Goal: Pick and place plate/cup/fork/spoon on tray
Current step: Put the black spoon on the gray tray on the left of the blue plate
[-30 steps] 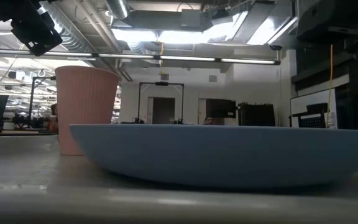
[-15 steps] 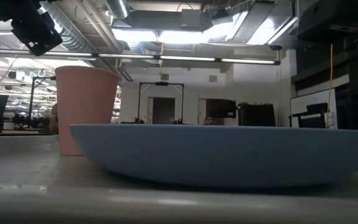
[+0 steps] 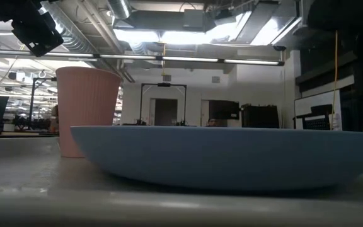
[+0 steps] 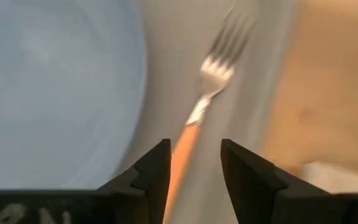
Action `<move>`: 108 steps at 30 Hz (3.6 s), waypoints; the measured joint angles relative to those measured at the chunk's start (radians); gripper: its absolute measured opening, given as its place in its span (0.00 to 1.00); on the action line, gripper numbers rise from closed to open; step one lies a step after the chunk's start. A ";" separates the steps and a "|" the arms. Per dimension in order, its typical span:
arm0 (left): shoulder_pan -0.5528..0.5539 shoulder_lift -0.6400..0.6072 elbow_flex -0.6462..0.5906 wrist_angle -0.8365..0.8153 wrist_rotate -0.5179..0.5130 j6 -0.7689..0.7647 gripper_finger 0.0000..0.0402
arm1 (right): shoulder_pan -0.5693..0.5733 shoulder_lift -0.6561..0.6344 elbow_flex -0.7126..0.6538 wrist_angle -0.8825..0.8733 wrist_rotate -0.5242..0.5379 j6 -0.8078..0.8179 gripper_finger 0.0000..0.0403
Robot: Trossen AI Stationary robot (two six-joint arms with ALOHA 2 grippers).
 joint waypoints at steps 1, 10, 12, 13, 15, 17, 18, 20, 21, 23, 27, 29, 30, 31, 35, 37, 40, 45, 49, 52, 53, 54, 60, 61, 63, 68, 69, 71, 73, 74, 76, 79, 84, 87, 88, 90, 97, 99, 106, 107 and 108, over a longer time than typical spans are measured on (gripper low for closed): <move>0.000 0.000 0.000 0.000 0.000 0.000 0.32 | -0.001 0.000 0.030 -0.072 0.001 -0.015 0.36; 0.000 0.000 0.000 0.002 -0.003 0.000 0.32 | -0.026 -0.031 0.294 -0.283 0.477 -0.412 0.36; 0.000 0.000 0.000 0.001 -0.008 0.000 0.32 | -0.032 -0.031 0.334 -0.304 0.546 -0.494 0.36; 0.000 0.000 0.000 0.003 -0.008 0.000 0.32 | -0.036 -0.030 0.354 -0.311 0.568 -0.529 0.36; 0.000 0.000 0.000 0.003 -0.006 -0.003 0.32 | -0.045 -0.031 0.380 -0.320 0.615 -0.586 0.36; 0.000 0.000 0.000 0.005 0.000 -0.006 0.32 | -0.059 -0.032 0.385 -0.345 0.679 -0.601 0.36; 0.000 0.000 0.000 0.005 -0.005 -0.004 0.32 | -0.069 -0.032 0.381 -0.337 0.726 -0.624 0.36; 0.001 0.000 0.000 0.006 -0.032 0.006 0.32 | -0.091 -0.032 0.372 -0.341 0.803 -0.709 0.36; 0.001 0.000 0.000 0.006 -0.055 0.016 0.32 | -0.105 -0.033 0.365 -0.339 0.838 -0.762 0.36; 0.001 0.000 0.000 0.004 -0.087 0.045 0.32 | -0.143 -0.034 0.342 -0.341 0.899 -0.837 0.36; 0.001 0.000 0.000 -0.003 -0.095 0.094 0.32 | -0.258 -0.064 0.282 -0.340 0.968 -0.960 0.36; 0.001 0.000 0.000 -0.005 -0.095 0.114 0.32 | -0.325 -0.099 0.243 -0.339 0.966 -0.984 0.36; 0.001 0.000 0.000 -0.005 -0.095 0.129 0.32 | -0.360 -0.119 0.219 -0.338 0.965 -0.988 0.36; 0.001 0.000 0.000 -0.007 -0.095 0.146 0.32 | -0.398 -0.141 0.190 -0.339 0.963 -0.988 0.36; 0.001 0.000 0.000 -0.008 -0.104 0.230 0.32 | -0.537 -0.258 0.037 -0.340 0.885 -0.975 0.36; 0.001 0.000 0.000 -0.008 -0.124 0.277 0.32 | -0.590 -0.325 -0.072 -0.341 0.804 -0.911 0.36; 0.001 0.000 0.000 -0.008 -0.149 0.313 0.32 | -0.633 -0.429 -0.254 -0.333 0.695 -0.750 0.36; 0.001 0.000 0.000 -0.008 -0.182 0.316 0.32 | -0.598 -0.564 -0.509 -0.183 0.575 -0.511 0.36; 0.001 0.000 0.000 -0.007 -0.189 0.316 0.32 | -0.524 -0.632 -0.663 0.050 0.585 -0.492 0.36; 0.001 0.000 0.000 0.003 -0.189 0.315 0.32 | -0.493 -0.667 -0.759 0.154 0.647 -0.492 0.36; 0.001 0.000 0.000 0.005 -0.189 0.312 0.32 | -0.490 -0.678 -0.790 0.180 0.662 -0.490 0.36; 0.001 0.000 0.000 0.007 -0.187 0.309 0.32 | -0.489 -0.691 -0.818 0.208 0.680 -0.483 0.36; 0.001 0.000 0.000 0.009 -0.231 0.312 0.32 | -0.528 -0.793 -0.974 0.347 0.813 -0.462 0.36; 0.001 0.000 0.000 0.009 -0.244 0.312 0.32 | -0.538 -0.810 -0.998 0.373 0.834 -0.462 0.36; 0.001 0.000 0.000 0.009 -0.267 0.313 0.32 | -0.556 -0.840 -1.045 0.421 0.857 -0.461 0.36; 0.001 0.000 0.000 0.009 -0.322 0.314 0.32 | -0.579 -0.895 -1.138 0.577 0.854 -0.484 0.36; 0.001 0.000 0.000 0.010 -0.333 0.314 0.32 | -0.579 -0.901 -1.153 0.615 0.850 -0.508 0.36; 0.001 0.000 0.000 0.011 -0.355 0.314 0.32 | -0.579 -0.911 -1.183 0.722 0.823 -0.580 0.36; 0.001 0.000 0.000 0.011 -0.367 0.314 0.32 | -0.579 -0.913 -1.215 0.866 0.753 -0.711 0.36; 0.001 0.000 0.000 0.011 -0.367 0.314 0.32 | -0.579 -0.913 -1.232 0.958 0.708 -0.793 0.36; 0.001 0.000 0.000 0.011 -0.367 0.314 0.32 | -0.579 -0.911 -1.273 1.163 0.633 -0.995 0.36; 0.001 0.000 0.000 0.011 -0.367 0.314 0.32 | -0.602 -0.911 -1.325 1.447 0.530 -1.325 0.36; 0.001 0.000 0.000 0.011 -0.362 0.290 0.32 | -0.720 -0.911 -1.359 1.793 0.369 -1.844 0.36; 0.001 0.000 0.000 0.011 -0.362 0.265 0.32 | -0.825 -0.911 -1.360 1.882 0.234 -2.044 0.36; 0.001 0.000 0.000 0.010 -0.362 0.262 0.32 | -0.857 -0.911 -1.360 1.902 0.188 -2.082 0.36; 0.001 0.000 0.000 0.010 -0.361 0.262 0.32 | -0.919 -0.911 -1.360 1.917 0.102 -2.136 0.36; 0.001 0.000 0.000 0.010 -0.359 0.258 0.32 | -1.035 -0.911 -1.360 1.894 -0.091 -2.166 0.36; 0.001 0.000 0.000 0.009 -0.359 0.248 0.32 | -1.039 -0.911 -1.360 1.894 -0.106 -2.188 0.36; 0.001 0.000 0.000 0.009 -0.359 0.228 0.32 | -1.039 -0.920 -1.360 1.890 -0.106 -2.209 0.36; 0.001 0.000 0.000 0.009 -0.359 0.228 0.32 | -1.038 -0.928 -1.360 1.890 -0.107 -2.207 0.36; 0.001 0.000 0.000 0.008 -0.359 0.228 0.32 | -1.034 -0.941 -1.360 1.888 -0.112 -2.200 0.36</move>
